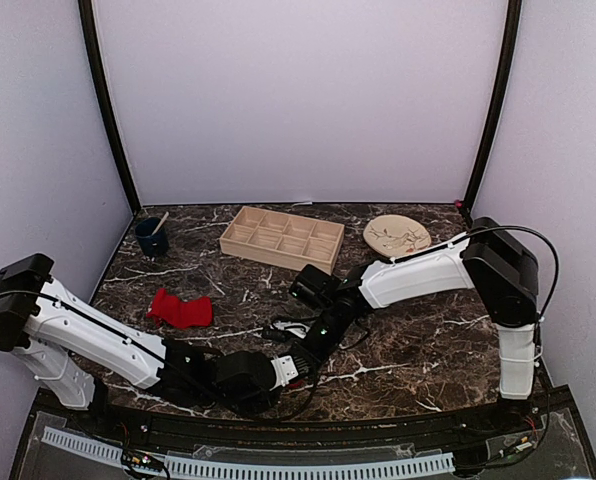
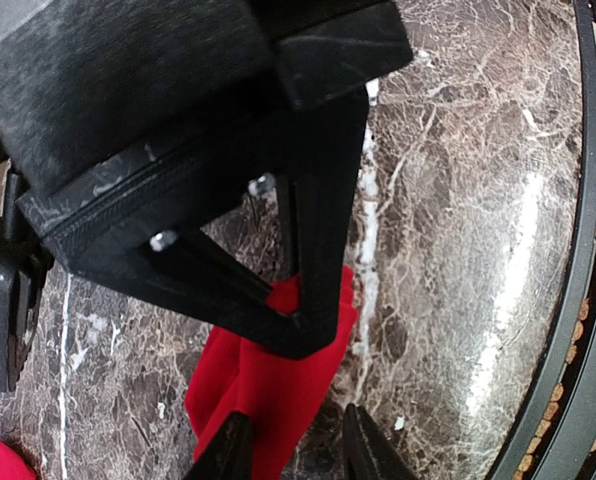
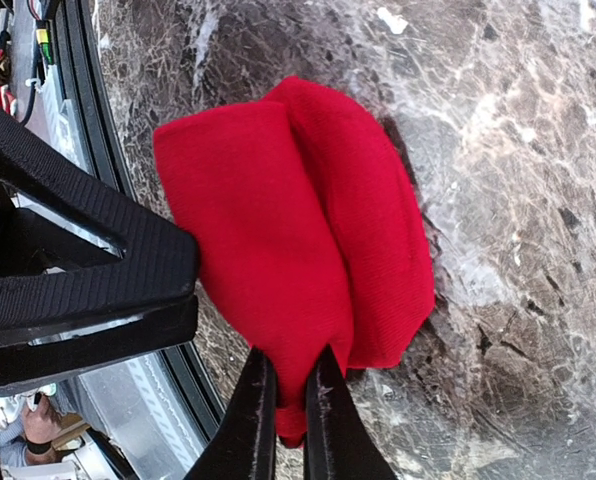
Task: Roll the socks
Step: Pick up the sock from the center of the board.
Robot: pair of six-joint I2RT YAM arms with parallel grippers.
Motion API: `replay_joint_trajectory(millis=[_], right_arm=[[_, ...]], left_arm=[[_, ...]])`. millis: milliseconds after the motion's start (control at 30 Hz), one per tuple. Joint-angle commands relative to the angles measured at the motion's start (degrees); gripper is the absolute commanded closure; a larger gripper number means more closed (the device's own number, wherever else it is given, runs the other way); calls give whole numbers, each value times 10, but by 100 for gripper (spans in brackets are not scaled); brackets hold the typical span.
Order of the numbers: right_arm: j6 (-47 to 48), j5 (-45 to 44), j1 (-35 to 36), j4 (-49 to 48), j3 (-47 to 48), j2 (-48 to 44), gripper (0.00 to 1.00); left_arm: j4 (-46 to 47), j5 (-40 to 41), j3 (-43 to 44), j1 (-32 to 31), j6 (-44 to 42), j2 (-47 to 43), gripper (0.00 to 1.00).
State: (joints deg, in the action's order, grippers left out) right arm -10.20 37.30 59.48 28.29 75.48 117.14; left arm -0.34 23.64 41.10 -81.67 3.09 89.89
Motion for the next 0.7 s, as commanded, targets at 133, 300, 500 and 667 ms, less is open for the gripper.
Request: replay_joint_trajectory(millis=[133, 300, 500, 667], right_arm=[[1, 17, -7, 15, 5, 18, 93], [5, 29, -12, 21, 7, 19, 93], [14, 49, -21, 36, 12, 27, 93], [24, 63, -24, 50, 19, 36, 93]], left_arm=[[7, 4, -11, -12, -28, -16, 68], [6, -6, -11, -17, -47, -4, 68], [-4, -8, -3, -17, -53, 22, 68], [-5, -3, -2, -17, -59, 38, 67]])
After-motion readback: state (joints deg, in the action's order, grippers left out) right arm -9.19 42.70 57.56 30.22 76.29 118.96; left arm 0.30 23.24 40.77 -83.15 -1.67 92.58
